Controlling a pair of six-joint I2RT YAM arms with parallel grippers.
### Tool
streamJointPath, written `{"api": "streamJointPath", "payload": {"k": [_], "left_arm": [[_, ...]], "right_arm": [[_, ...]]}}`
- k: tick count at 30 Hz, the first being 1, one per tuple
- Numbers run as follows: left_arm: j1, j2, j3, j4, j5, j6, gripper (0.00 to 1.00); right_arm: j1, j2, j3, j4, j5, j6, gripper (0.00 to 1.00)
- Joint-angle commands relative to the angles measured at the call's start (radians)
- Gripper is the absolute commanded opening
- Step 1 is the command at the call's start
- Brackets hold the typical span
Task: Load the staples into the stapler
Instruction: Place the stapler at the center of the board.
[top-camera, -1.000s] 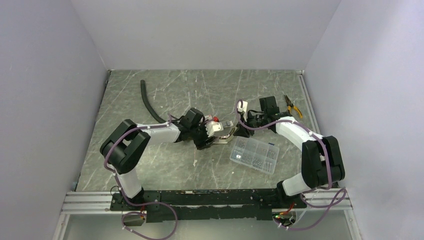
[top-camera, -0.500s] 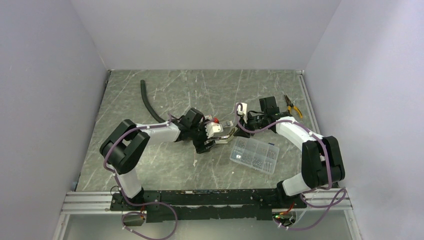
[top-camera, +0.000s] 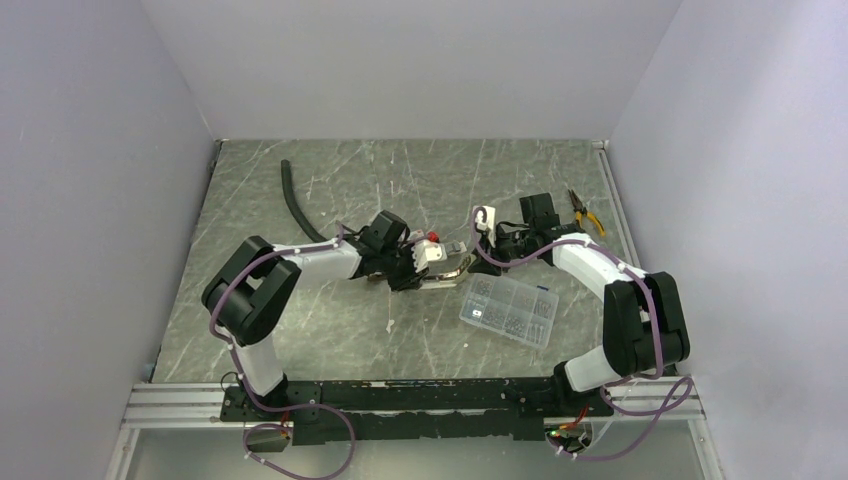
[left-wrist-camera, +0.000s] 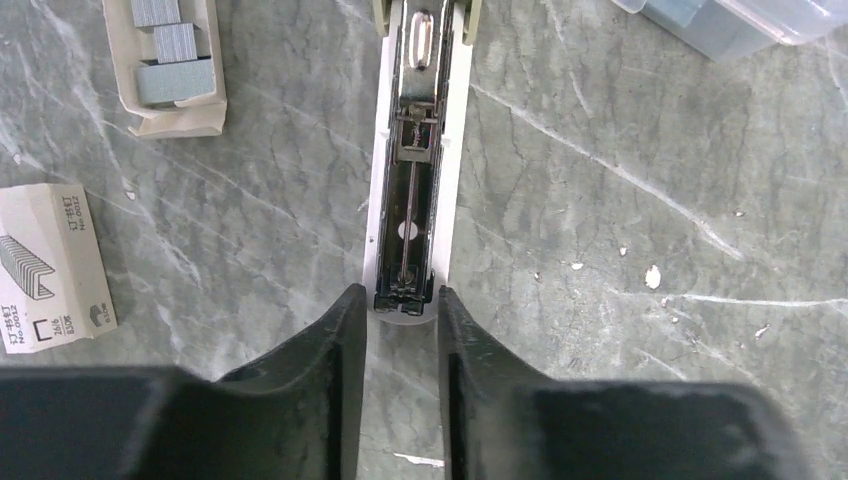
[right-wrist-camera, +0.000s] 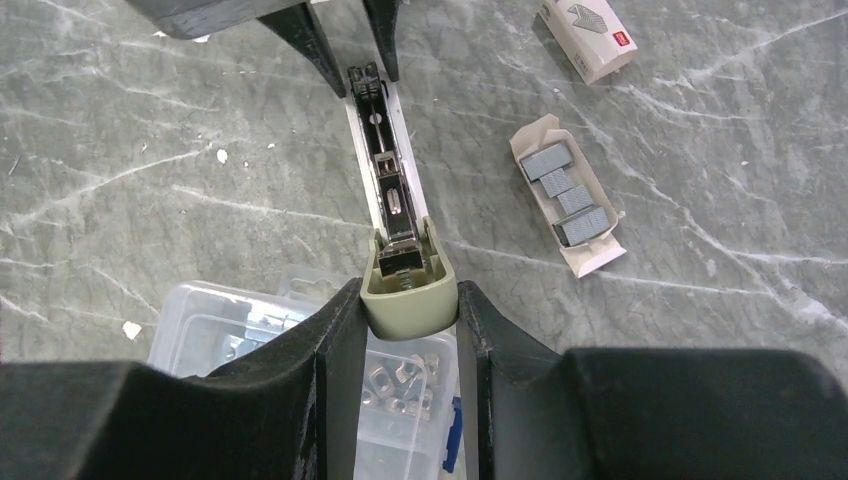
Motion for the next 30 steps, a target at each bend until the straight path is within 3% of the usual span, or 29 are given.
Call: {"api": "streamJointPath", "payload": {"k": [1, 6, 11, 16, 24, 30], "left_arm": [[-0.016, 0.034, 0.029, -0.01, 0.084, -0.004, 0.24], [-0.016, 0.053, 0.032, -0.028, 0.072, -0.006, 0.03], [-0.016, 0.063, 0.044, -0.042, 0.069, -0.008, 0.03], [-0.017, 0.07, 0.047, -0.054, 0.069, -0.013, 0.03], [-0.016, 0.067, 0.052, -0.065, 0.066, -0.025, 0.03], [-0.016, 0.041, 0.086, -0.08, 0.042, -0.033, 0.18]], "right_arm": [[-0.036, 0.017, -0.013, 0.023, -0.008, -0.045, 0.02], [-0.074, 0.018, -0.019, -0.009, -0.011, -0.081, 0.06], [-0.077, 0.029, -0.021, -0.014, -0.015, -0.091, 0.14], [-0.077, 0.041, -0.008, -0.023, -0.002, -0.093, 0.3], [-0.09, 0.037, -0.025, -0.013, 0.018, -0.09, 0.38], [-0.094, -0.011, 0.003, -0.004, -0.006, -0.035, 0.57]]}}
